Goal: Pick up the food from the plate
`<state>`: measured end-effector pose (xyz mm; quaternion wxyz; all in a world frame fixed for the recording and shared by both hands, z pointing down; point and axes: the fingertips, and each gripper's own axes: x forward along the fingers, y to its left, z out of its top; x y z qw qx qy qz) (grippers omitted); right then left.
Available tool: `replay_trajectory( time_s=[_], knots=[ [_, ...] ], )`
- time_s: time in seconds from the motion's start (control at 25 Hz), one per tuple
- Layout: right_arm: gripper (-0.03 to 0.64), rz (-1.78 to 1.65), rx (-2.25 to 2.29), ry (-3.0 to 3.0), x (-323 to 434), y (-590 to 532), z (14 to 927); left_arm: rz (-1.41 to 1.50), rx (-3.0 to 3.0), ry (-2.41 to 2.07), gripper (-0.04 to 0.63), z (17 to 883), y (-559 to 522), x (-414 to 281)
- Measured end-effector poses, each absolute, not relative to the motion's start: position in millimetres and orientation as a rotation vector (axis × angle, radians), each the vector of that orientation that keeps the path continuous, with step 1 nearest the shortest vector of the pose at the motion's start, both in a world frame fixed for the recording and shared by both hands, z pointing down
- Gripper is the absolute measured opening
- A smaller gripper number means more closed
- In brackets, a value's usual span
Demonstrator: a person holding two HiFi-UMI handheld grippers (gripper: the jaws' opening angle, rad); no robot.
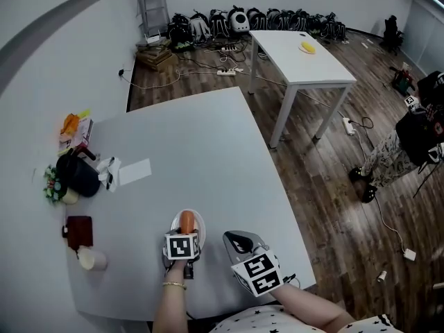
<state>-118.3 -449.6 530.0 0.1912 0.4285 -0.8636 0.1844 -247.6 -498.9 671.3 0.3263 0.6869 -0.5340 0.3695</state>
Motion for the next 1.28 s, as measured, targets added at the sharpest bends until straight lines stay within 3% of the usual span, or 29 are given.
replay_trajectory(
  time_s=[0.2,0.44,0.88,1.28],
  knots=[
    [-0.002,0.502,1.227,-2.424,-112,-441,526,0.916,1.831,-1.449,0.216,667,-498,-247],
    [-0.002,0.490,1.314,-2.420,-95,-420,517,0.658,1.950,-1.507,0.215,621,-477,-228],
    [-0.002,0.467,1.464,-2.470,-80,-337,497,0.219,2.146,-1.635,0.216,514,-345,-194],
    [-0.002,0.435,1.464,-2.495,-91,-254,492,0.167,2.225,-1.654,0.215,488,-256,-193]
  ],
)
